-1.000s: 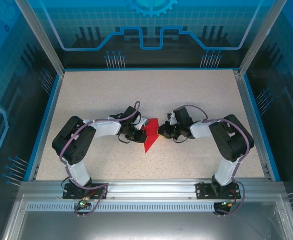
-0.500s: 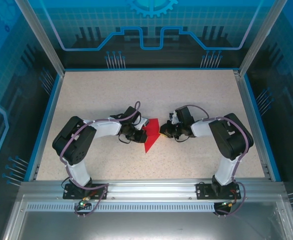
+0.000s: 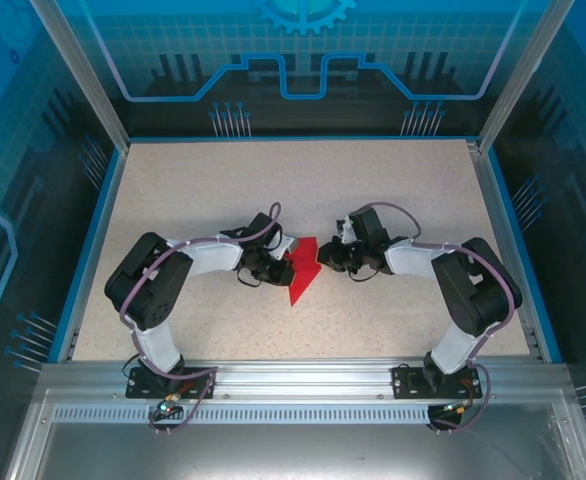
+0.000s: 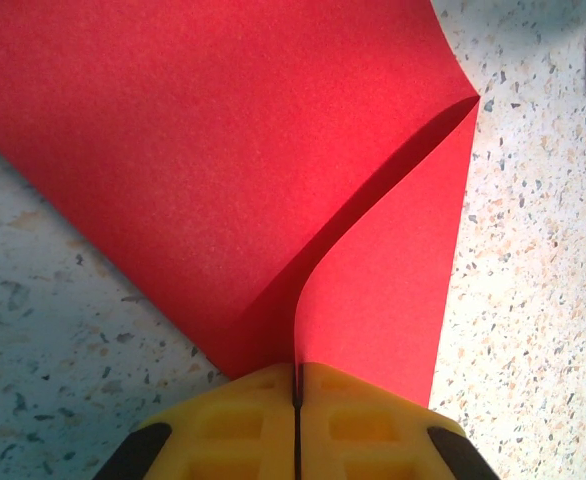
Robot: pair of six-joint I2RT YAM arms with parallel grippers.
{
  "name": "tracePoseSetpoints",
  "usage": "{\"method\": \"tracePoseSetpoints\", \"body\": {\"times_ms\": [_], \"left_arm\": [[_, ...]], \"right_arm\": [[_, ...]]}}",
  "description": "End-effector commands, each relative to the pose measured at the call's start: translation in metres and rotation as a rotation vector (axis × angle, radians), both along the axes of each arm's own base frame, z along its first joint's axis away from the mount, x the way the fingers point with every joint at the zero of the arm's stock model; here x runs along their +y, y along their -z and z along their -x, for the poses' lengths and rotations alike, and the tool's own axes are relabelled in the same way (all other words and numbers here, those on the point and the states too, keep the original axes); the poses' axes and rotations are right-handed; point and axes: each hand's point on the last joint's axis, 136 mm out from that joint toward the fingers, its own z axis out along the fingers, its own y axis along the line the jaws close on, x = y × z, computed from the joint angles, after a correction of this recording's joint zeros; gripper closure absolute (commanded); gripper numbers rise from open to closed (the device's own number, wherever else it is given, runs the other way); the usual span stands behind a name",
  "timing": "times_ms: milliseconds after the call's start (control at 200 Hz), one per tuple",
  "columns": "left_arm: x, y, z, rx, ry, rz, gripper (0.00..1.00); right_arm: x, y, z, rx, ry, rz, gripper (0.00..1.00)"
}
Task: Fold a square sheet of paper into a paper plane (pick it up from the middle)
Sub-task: Third fold the triangle at the center of the table.
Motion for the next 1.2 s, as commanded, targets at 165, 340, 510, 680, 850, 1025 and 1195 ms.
{"method": "tracePoseSetpoints", "body": {"times_ms": [165,340,510,680,850,1025,1195], "left_arm": [[0.018,0.032,0.016,0.073,0.006,-0.109,0.93],[0.018,0.031,0.016,0.068,0.004,-0.108,0.93],[0.018,0.032,0.016,0.073,0.005,-0.11,0.93],[0.018,0.032,0.016,0.071,0.005,-0.109,0.93],[0.019,0.033,0.017,0.073,0.004,-0.112,0.92],[0.018,0.032,0.016,0.07,0.005,-0.111,0.92],[0.018,0.033,0.016,0.073,0.005,-0.112,0.92]], "right_arm": [[0.008,0.039,0.011,0.083,0.017,0.054,0.9],[0.007,0.049,0.022,0.117,0.02,0.054,0.91],[0.01,0.019,0.026,0.057,-0.004,0.019,0.89],[0.025,0.007,0.045,0.039,-0.055,-0.014,0.89],[0.041,0.019,0.063,0.056,-0.079,-0.001,0.89],[0.054,0.034,0.076,0.081,-0.109,-0.007,0.89],[0.049,0.049,0.082,0.109,-0.104,0.025,0.9]]}}
